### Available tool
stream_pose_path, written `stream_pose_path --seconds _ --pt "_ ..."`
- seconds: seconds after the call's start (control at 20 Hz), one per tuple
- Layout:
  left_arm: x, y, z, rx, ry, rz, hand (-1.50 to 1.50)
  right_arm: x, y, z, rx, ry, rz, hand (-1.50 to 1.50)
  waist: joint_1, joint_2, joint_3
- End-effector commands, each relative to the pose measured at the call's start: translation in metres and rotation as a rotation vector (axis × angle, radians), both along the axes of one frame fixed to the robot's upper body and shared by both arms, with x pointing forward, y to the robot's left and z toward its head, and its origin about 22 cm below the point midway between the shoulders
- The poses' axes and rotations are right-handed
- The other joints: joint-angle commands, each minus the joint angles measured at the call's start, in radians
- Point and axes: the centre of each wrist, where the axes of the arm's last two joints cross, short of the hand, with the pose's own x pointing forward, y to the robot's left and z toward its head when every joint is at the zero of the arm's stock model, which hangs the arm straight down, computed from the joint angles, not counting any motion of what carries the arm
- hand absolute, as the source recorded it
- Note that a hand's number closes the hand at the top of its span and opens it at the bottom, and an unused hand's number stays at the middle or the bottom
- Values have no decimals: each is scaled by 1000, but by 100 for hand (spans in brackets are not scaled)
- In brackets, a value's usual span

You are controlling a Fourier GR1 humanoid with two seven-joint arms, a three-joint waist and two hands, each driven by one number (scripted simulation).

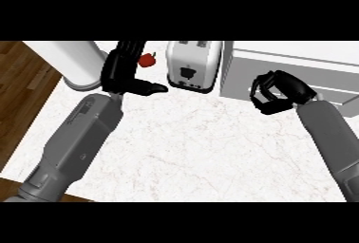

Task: Pick up the cup, place it into the drawer and close the drawer

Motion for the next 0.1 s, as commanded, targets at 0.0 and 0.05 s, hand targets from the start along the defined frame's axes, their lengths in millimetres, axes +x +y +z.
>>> stream_pose_path --seconds 0.0,0.05 --pt "-3 5 -4 -4 4 -12 -150 29 -31 88 -65 -222 -212 150 35 9 -16" --pt "-3 0 -4 -6 5 -19 -150 29 -32 90 -75 -218 -205 150 31 12 -16"
